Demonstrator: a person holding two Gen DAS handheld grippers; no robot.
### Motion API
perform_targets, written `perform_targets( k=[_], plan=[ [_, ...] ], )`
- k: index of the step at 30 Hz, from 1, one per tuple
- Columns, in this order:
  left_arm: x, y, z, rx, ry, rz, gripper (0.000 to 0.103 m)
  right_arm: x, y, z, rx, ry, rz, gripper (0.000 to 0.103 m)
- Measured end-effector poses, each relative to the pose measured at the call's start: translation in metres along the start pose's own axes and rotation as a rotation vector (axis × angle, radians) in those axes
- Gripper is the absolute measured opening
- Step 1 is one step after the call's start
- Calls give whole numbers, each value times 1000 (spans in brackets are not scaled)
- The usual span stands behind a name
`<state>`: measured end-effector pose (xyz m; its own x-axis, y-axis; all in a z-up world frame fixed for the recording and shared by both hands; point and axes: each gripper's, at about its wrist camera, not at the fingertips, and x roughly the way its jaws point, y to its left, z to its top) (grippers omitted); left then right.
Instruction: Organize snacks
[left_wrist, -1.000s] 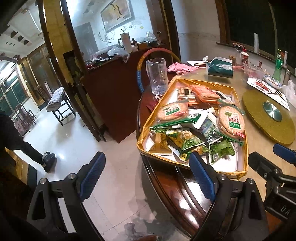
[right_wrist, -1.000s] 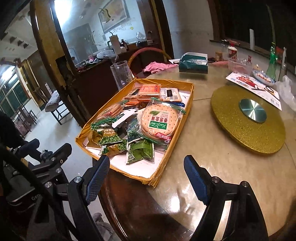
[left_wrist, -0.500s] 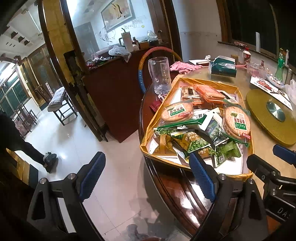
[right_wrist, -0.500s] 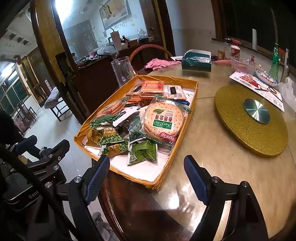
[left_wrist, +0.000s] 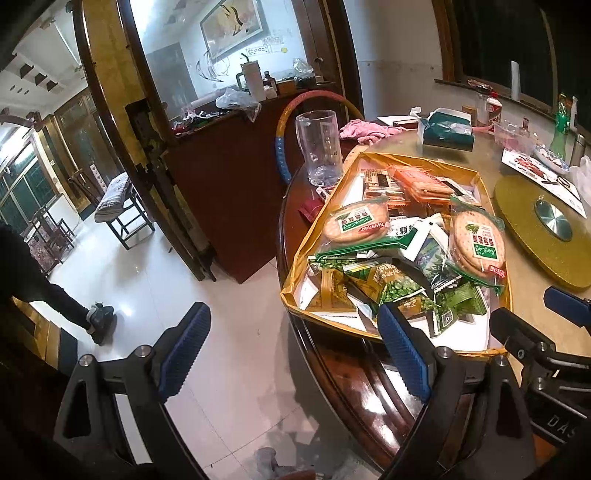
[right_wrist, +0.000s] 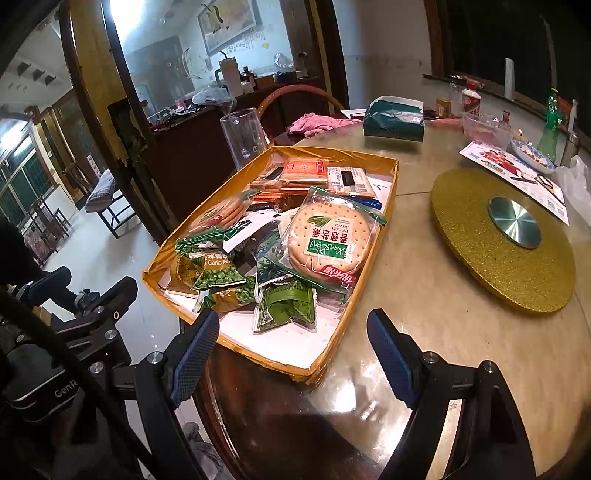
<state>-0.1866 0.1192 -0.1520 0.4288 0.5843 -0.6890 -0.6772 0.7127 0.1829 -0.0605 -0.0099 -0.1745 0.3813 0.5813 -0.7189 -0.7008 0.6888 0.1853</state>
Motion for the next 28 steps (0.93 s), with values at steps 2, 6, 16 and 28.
perform_targets(
  k=[2,6,16,28],
  plan=[
    [0,0,0,1,-2,0,92,1,0,0,0,1,1,83],
    [0,0,0,2,-1,-1,92,3,1,1,-3,2,0,83],
    [1,0,0,3,-1,-2,92,5,1,0,-3,4,-2,83],
    [5,2,0,22,-15,-2,92,10,-1,-2,0,13,-6,83]
  ],
)
